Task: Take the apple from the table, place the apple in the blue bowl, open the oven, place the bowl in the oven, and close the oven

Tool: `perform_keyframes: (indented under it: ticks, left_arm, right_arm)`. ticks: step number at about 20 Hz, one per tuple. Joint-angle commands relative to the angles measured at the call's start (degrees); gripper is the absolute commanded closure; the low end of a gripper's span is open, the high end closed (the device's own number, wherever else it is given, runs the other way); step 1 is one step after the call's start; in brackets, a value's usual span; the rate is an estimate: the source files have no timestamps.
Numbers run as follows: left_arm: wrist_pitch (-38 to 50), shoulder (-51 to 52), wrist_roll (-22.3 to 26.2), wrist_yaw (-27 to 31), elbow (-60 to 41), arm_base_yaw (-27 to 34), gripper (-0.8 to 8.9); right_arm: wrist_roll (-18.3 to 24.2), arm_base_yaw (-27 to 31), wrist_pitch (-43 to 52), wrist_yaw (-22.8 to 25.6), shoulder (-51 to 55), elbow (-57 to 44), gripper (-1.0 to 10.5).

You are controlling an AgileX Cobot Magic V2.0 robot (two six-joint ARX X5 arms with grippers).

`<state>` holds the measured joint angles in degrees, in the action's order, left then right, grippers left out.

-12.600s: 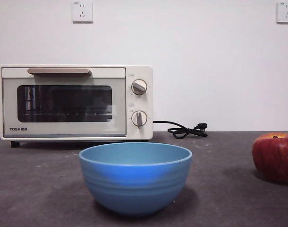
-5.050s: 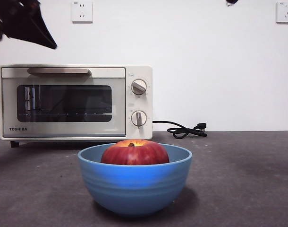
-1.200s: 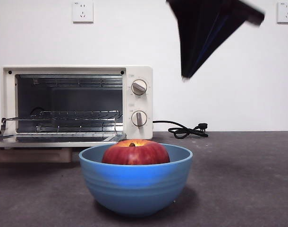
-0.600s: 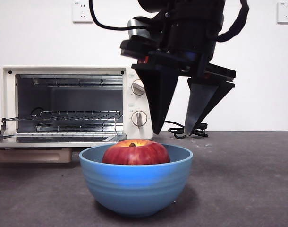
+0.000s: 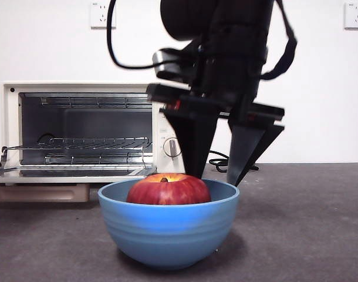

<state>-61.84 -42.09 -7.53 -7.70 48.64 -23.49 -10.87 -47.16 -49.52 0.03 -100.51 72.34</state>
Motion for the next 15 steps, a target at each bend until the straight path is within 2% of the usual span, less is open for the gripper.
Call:
perform_keyframes:
  ticks: [1, 4, 8, 10, 12, 15]
  left_arm:
    - [0.04, 0.2, 0.2, -0.17, -0.26, -0.13, 8.19]
    - [0.07, 0.2, 0.22, -0.17, -0.26, -0.13, 8.19]
    - [0.17, 0.2, 0.22, -0.15, -0.26, -0.13, 8.19]
    - [0.15, 0.2, 0.22, -0.15, -0.26, -0.13, 8.19]
    - [0.2, 0.2, 0.24, -0.15, -0.26, -0.13, 8.19]
    - [0.31, 0.2, 0.24, -0.13, -0.26, -0.13, 8.19]
  right_arm:
    - [0.33, -0.02, 1.38, -0.02, -1.92, 0.02, 6.7]
    - [0.28, -0.02, 1.99, 0.0, -3.23, 0.02, 8.3]
    - [-2.49, -0.09, 4.31, 0.42, -3.15, 0.02, 8.6]
    - [-2.62, -0.11, 5.09, 0.39, -3.15, 0.02, 8.6]
    - [-2.6, -0.15, 5.09, 0.37, -3.15, 0.02, 9.3]
    - [-2.43, -0.15, 4.83, 0.37, -3.15, 0.02, 9.6]
